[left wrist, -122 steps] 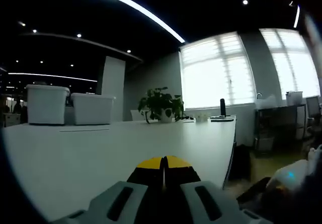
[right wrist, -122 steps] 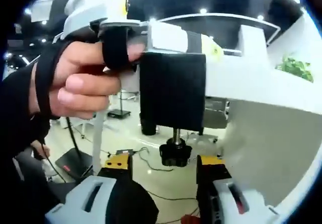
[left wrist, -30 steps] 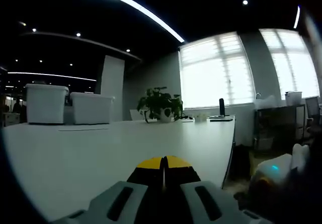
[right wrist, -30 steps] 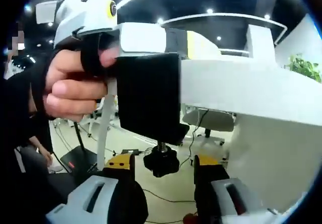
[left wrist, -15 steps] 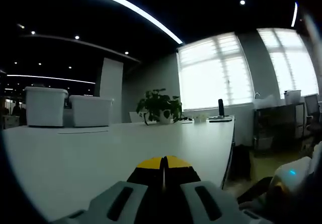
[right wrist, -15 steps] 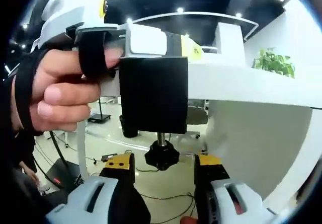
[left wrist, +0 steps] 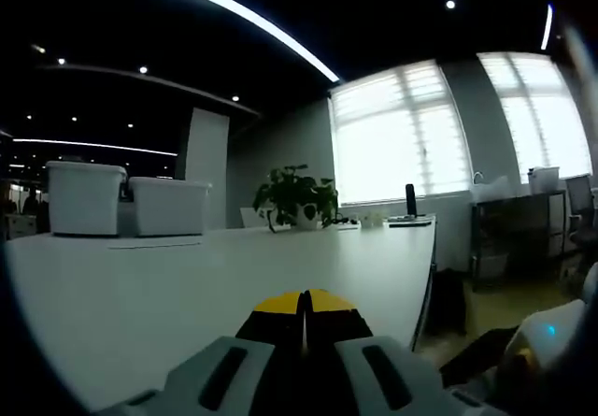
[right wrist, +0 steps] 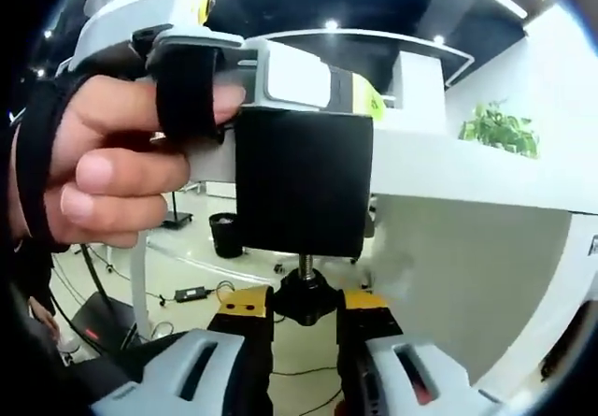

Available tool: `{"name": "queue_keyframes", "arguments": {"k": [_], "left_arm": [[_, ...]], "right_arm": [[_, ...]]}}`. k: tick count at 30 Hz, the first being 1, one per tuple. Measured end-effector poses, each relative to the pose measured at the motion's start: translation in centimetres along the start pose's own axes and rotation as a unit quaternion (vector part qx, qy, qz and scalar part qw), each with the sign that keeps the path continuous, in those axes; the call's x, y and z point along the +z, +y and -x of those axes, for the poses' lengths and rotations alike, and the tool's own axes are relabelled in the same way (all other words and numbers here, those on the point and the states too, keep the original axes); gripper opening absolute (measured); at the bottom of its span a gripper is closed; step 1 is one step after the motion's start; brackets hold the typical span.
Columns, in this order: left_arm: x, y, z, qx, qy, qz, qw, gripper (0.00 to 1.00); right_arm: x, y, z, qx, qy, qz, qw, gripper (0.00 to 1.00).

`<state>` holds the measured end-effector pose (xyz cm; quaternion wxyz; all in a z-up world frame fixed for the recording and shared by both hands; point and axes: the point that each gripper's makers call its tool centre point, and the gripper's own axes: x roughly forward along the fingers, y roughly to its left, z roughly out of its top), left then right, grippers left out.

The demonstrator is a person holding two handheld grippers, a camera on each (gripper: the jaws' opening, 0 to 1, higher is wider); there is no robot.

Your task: Clamp the fixed fixture on the desktop, loosen the retaining clip, secure it to the edge of the desk, and tighten the retaining clip.

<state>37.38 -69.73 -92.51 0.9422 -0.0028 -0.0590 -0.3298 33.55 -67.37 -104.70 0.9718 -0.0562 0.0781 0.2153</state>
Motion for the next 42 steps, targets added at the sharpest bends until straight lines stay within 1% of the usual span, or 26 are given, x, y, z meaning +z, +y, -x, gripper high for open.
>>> {"name": "queue_keyframes", "arguments": {"k": [2,6,8,10,11,12,13,14,16,18,19,21,22,25,26,27,29,30,33,35,36,38,39,40,42], "left_arm": [[-0.1,0.0,0.0,0.000,0.002,0.002,1.0000,0.01],[-0.1,0.0,-0.1,0.000,0.004,0.004,1.0000,0.01],[-0.2,0.0,-0.1,0.000,0.005,0.004,1.0000,0.01],[-0.2,0.0,-0.1,0.000,0.005,0.004,1.0000,0.01],[-0.1,0.0,-0.1,0.000,0.005,0.003,1.0000,0.01],[-0.1,0.0,-0.1,0.000,0.004,0.003,1.0000,0.01],[-0.2,0.1,-0.1,0.001,0.005,0.004,1.0000,0.01],[-0.1,0.1,-0.1,0.002,0.006,0.004,1.0000,0.01],[-0.2,0.1,-0.2,0.003,0.007,0.006,1.0000,0.01],[-0.2,0.1,-0.2,0.004,0.009,0.008,0.9999,0.01],[-0.2,0.1,-0.2,0.005,0.010,0.008,0.9999,0.01],[-0.2,0.1,-0.2,0.005,0.009,0.009,0.9999,0.01],[-0.2,0.1,-0.2,0.005,0.010,0.009,0.9999,0.01],[-0.2,0.1,-0.3,0.005,0.010,0.009,0.9999,0.01],[-0.2,0.2,-0.3,0.005,0.010,0.009,0.9999,0.01],[-0.2,0.2,-0.3,0.005,0.009,0.010,0.9999,0.01],[-0.3,0.3,-0.3,0.006,0.010,0.011,0.9999,0.01],[-0.3,0.3,-0.3,0.007,0.010,0.012,0.9999,0.01],[-0.3,0.3,-0.3,0.008,0.012,0.015,0.9998,0.01],[-0.4,0.3,-0.4,0.008,0.012,0.014,0.9998,0.01],[-0.3,0.3,-0.4,0.008,0.012,0.014,0.9998,0.01],[-0.3,0.3,-0.4,0.008,0.012,0.014,0.9998,0.01],[-0.3,0.3,-0.4,0.008,0.012,0.014,0.9998,0.01],[-0.3,0.3,-0.4,0.008,0.012,0.014,0.9998,0.01],[-0.3,0.2,-0.4,0.008,0.011,0.013,0.9998,0.01]], "right_arm": [[0.0,0.4,-0.2,0.034,-0.002,-0.017,0.9993,0.23],[0.0,0.4,-0.1,0.096,-0.010,0.004,0.9954,0.22],[0.1,0.6,-0.1,0.131,-0.013,0.017,0.9911,0.22],[0.1,0.8,-0.2,0.164,-0.012,0.010,0.9863,0.22],[0.1,0.7,-0.2,0.176,-0.017,0.027,0.9839,0.22],[0.2,0.8,-0.2,0.191,-0.021,0.033,0.9808,0.22],[0.1,1.0,-0.2,0.214,-0.022,0.023,0.9763,0.22],[0.2,1.0,-0.1,0.230,-0.026,0.025,0.9724,0.22],[0.2,1.2,0.0,0.260,-0.033,0.037,0.9644,0.22],[0.1,1.3,0.0,0.288,-0.036,0.035,0.9564,0.22],[0.2,1.3,0.1,0.297,-0.037,0.035,0.9537,0.22],[0.2,1.6,0.1,0.327,-0.038,0.035,0.9437,0.22],[0.2,1.7,0.1,0.343,-0.042,0.040,0.9374,0.22],[0.1,1.5,-0.2,0.368,-0.052,0.048,0.9270,0.22],[0.1,1.5,-0.2,0.371,-0.054,0.052,0.9255,0.23],[0.1,1.4,-0.6,0.377,-0.066,0.069,0.9215,0.23],[0.0,1.5,-0.7,0.383,-0.069,0.067,0.9188,0.23],[0.0,1.6,-0.7,0.391,-0.070,0.058,0.9160,0.23],[0.3,2.0,0.1,0.402,-0.076,0.056,0.9110,0.23],[0.3,1.8,0.0,0.404,-0.069,0.050,0.9106,0.24],[0.3,1.7,0.0,0.401,-0.062,0.048,0.9125,0.24],[0.1,1.4,0.0,0.384,-0.046,0.058,0.9205,0.24],[-0.1,1.2,-0.1,0.371,-0.036,0.064,0.9257,0.24],[-0.1,1.0,-0.1,0.360,-0.035,0.066,0.9299,0.26],[0.0,0.6,0.2,0.322,-0.027,0.071,0.9435,0.29]]}}
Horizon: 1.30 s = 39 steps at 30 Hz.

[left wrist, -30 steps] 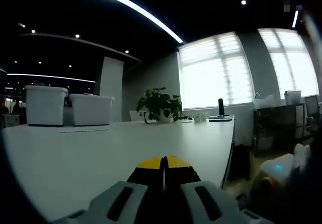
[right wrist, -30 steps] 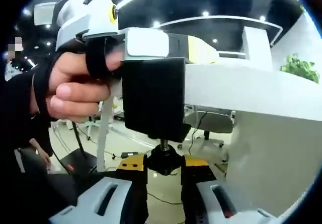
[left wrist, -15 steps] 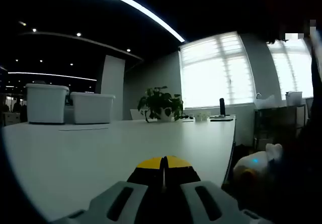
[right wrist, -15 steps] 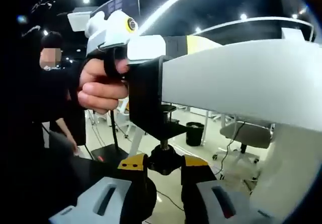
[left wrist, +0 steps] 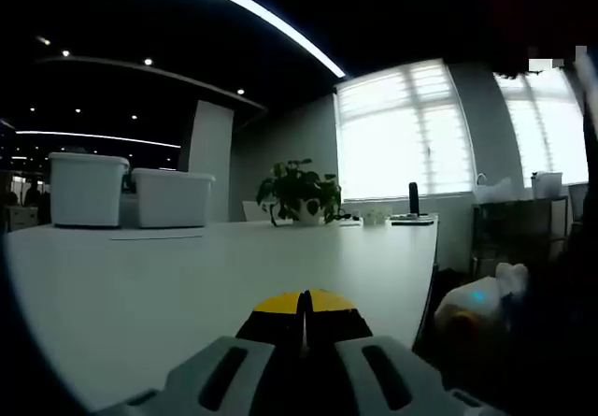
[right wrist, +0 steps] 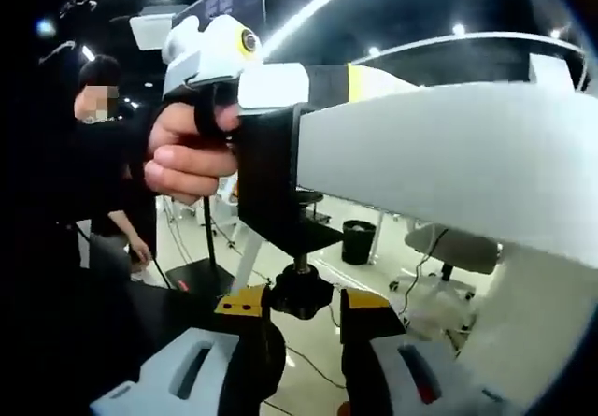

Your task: Clamp the fixed fixture on the desktop, loosen the retaining clip, secure it to the edge of the desk, and tighten the retaining clip.

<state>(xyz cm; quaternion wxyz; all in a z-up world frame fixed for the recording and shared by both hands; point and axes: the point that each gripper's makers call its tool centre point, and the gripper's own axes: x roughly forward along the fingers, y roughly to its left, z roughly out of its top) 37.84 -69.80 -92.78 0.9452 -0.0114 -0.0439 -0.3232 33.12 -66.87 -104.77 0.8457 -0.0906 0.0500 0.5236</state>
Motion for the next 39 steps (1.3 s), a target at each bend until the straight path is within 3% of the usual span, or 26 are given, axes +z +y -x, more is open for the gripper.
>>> {"name": "queue_keyframes", "arguments": {"k": [4,6,12,17,28,31,34,39], "left_arm": [[0.1,-0.1,0.0,-0.001,-0.002,-0.003,1.0000,0.01],[0.1,-0.2,0.1,-0.003,-0.003,-0.005,1.0000,0.01],[0.4,-0.5,0.4,-0.011,-0.011,-0.012,0.9998,0.01],[0.6,-0.6,0.5,-0.017,-0.016,-0.018,0.9996,0.01],[0.8,-0.6,0.6,-0.019,-0.021,-0.022,0.9994,0.01],[0.8,-0.6,0.7,-0.019,-0.021,-0.022,0.9994,0.01],[0.8,-0.6,0.7,-0.018,-0.022,-0.023,0.9993,0.01],[0.8,-0.6,0.7,-0.018,-0.021,-0.023,0.9993,0.01]], "right_arm": [[-2.6,-1.3,0.3,-0.085,0.070,-0.039,0.9931,0.32],[-2.2,-2.0,0.7,-0.143,0.058,-0.034,0.9873,0.33],[-0.9,0.8,0.1,-0.195,0.035,-0.066,0.9780,0.37],[-0.1,0.2,0.2,-0.286,0.032,-0.058,0.9559,0.44],[0.0,-0.5,-0.2,-0.327,0.032,-0.082,0.9409,0.35],[0.1,-0.3,-0.5,-0.321,0.030,-0.091,0.9422,0.29],[-0.2,-0.6,-0.3,-0.334,0.036,-0.086,0.9382,0.24],[-0.3,-0.8,-0.3,-0.328,0.040,-0.075,0.9410,0.23]]}}
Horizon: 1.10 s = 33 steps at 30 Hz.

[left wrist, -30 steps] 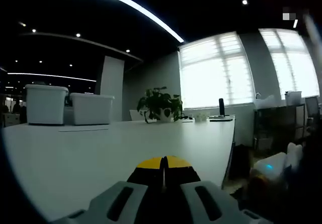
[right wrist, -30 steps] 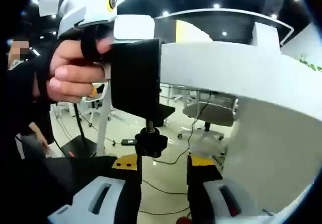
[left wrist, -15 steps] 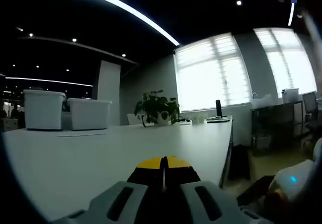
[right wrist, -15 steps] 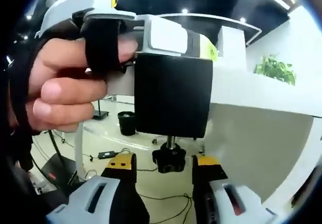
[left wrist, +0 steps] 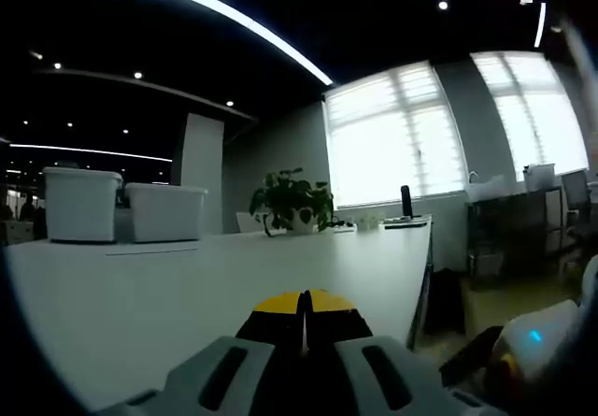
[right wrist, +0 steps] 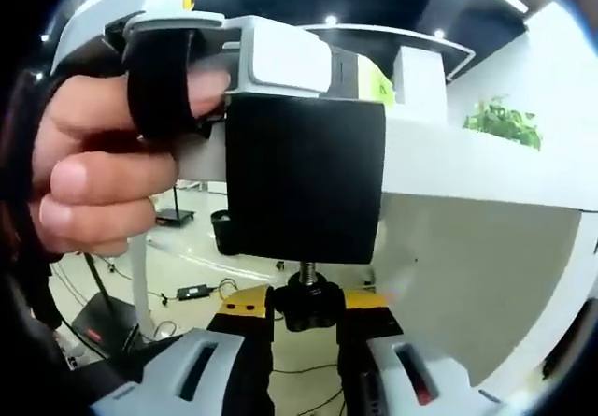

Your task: Clamp the fixed fixture on the desktop, loosen the retaining clip, secure it to the edge of the desk, and tighten the retaining clip.

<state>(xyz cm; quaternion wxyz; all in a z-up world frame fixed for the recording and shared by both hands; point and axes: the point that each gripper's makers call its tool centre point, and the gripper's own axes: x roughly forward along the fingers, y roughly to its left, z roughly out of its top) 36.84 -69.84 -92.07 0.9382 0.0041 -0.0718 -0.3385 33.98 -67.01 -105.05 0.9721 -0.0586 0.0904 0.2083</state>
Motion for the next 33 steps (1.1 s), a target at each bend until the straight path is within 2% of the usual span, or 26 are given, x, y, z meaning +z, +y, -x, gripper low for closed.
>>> {"name": "queue_keyframes", "arguments": {"k": [7,10,11,13,15,18,20,21,22,23,24,27,28,30,32,33], "left_arm": [[-0.2,0.1,-0.1,0.001,0.006,0.005,1.0000,0.01],[-0.3,0.1,-0.1,0.001,0.008,0.009,0.9999,0.01],[-0.3,0.1,-0.1,0.001,0.009,0.008,0.9999,0.01],[-0.3,0.2,-0.2,0.001,0.010,0.009,0.9999,0.01],[-0.4,0.2,-0.2,0.002,0.012,0.011,0.9999,0.01],[-0.5,0.3,-0.3,0.004,0.015,0.014,0.9998,0.01],[-0.5,0.3,-0.3,0.006,0.016,0.015,0.9997,0.01],[-0.5,0.3,-0.4,0.006,0.016,0.016,0.9997,0.01],[-0.5,0.3,-0.4,0.006,0.017,0.016,0.9997,0.01],[-0.5,0.3,-0.4,0.007,0.017,0.016,0.9997,0.01],[-0.5,0.3,-0.4,0.007,0.017,0.016,0.9997,0.01],[-0.6,0.4,-0.4,0.007,0.018,0.017,0.9997,0.01],[-0.6,0.4,-0.4,0.007,0.018,0.017,0.9997,0.01],[-0.6,0.5,-0.5,0.008,0.017,0.017,0.9997,0.01],[-0.6,0.6,-0.5,0.011,0.018,0.017,0.9996,0.01],[-0.6,0.6,-0.6,0.013,0.018,0.018,0.9996,0.01]], "right_arm": [[0.1,0.0,-0.1,0.007,-0.012,0.012,0.9998,0.23],[0.2,-0.1,0.0,0.012,-0.003,0.028,0.9995,0.23],[0.2,0.3,-0.1,0.032,0.001,0.043,0.9986,0.23],[0.4,0.3,-0.3,0.056,-0.014,0.057,0.9967,0.23],[0.2,0.5,-0.3,0.090,-0.016,0.033,0.9953,0.23],[0.2,0.7,-0.2,0.115,-0.011,0.014,0.9932,0.22],[0.1,0.9,-0.4,0.151,-0.016,0.025,0.9881,0.22],[0.0,1.0,-0.5,0.171,-0.015,0.004,0.9851,0.22],[-0.1,1.0,-0.7,0.191,-0.016,0.012,0.9815,0.22],[-0.1,1.2,-0.7,0.211,-0.019,0.025,0.9769,0.22],[-0.1,1.3,-0.7,0.240,-0.015,0.014,0.9707,0.22],[-0.1,1.5,-0.7,0.286,-0.015,0.039,0.9574,0.22],[-0.1,1.7,-0.6,0.311,-0.013,0.034,0.9496,0.22],[0.0,1.9,-0.1,0.337,-0.022,0.045,0.9401,0.22],[-0.1,2.0,0.0,0.360,-0.025,0.031,0.9321,0.22],[-0.1,1.9,0.0,0.369,-0.033,0.040,0.9281,0.22]]}}
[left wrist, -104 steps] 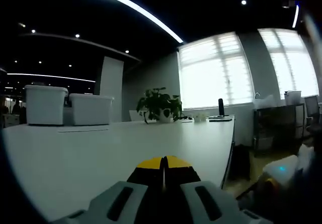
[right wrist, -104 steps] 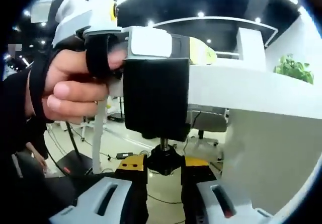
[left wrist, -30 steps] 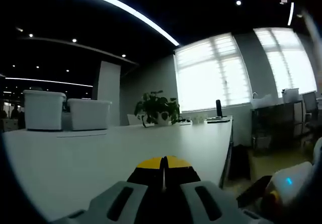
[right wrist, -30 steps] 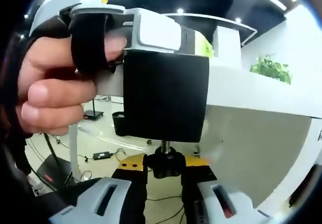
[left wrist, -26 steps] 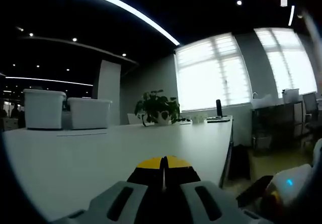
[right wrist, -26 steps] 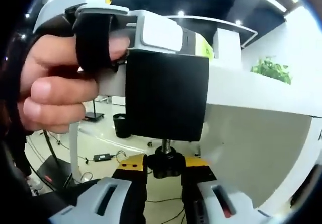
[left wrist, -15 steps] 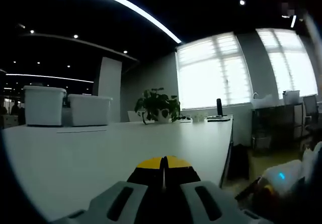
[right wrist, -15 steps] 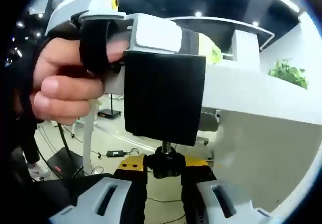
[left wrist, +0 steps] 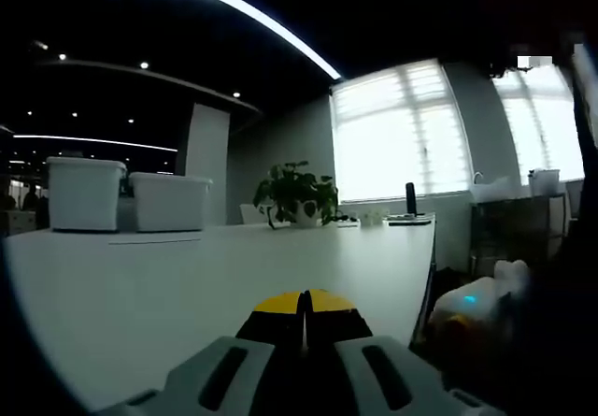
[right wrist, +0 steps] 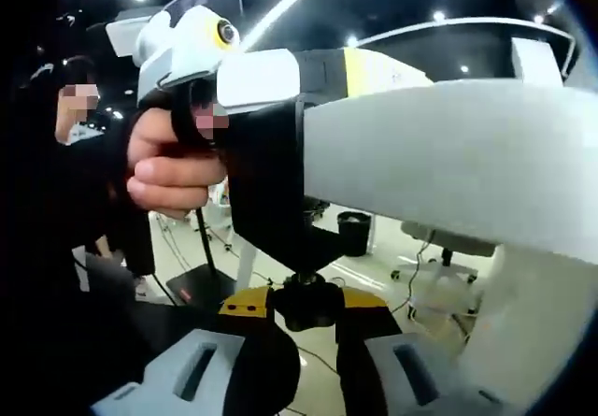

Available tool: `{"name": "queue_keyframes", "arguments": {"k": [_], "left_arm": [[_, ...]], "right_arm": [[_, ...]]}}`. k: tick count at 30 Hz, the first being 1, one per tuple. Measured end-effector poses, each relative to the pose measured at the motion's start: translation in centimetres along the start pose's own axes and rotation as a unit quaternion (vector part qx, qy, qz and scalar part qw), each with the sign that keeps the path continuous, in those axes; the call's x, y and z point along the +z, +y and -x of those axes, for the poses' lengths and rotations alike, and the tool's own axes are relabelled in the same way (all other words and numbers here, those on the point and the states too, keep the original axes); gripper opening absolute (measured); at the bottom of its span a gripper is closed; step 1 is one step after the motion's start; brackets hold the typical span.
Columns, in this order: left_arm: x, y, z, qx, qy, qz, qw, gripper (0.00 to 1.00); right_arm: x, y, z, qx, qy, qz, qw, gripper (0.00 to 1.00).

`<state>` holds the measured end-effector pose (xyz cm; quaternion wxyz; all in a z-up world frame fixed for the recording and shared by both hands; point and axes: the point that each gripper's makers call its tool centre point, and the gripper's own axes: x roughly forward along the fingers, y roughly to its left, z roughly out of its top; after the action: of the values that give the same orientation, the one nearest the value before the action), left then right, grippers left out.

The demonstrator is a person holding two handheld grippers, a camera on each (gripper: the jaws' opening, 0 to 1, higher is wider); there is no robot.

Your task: Clamp the fixed fixture on the desktop, loosen the retaining clip, secure it to the edge of the desk, and tighten the retaining clip.

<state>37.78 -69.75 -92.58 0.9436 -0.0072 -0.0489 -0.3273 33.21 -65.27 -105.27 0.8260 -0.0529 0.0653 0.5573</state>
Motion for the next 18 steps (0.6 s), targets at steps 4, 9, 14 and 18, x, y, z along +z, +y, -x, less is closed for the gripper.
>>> {"name": "queue_keyframes", "arguments": {"k": [4,9,14,18], "left_arm": [[-0.08,0.20,-0.08,0.006,0.003,0.003,1.0000,0.01],[-0.16,0.25,-0.11,0.008,0.004,0.006,0.9999,0.01],[-0.18,0.19,-0.09,0.008,0.004,0.005,0.9999,0.01],[-0.17,0.13,-0.07,0.007,0.003,0.004,1.0000,0.01]], "right_arm": [[-0.01,0.01,-0.05,0.014,-0.009,0.009,0.9998,0.23],[0.04,0.18,0.00,0.017,-0.015,0.019,0.9996,0.23],[0.40,0.47,0.35,0.010,-0.034,0.055,0.9979,0.23],[0.19,0.33,0.24,0.002,-0.022,0.073,0.9971,0.23]]}}
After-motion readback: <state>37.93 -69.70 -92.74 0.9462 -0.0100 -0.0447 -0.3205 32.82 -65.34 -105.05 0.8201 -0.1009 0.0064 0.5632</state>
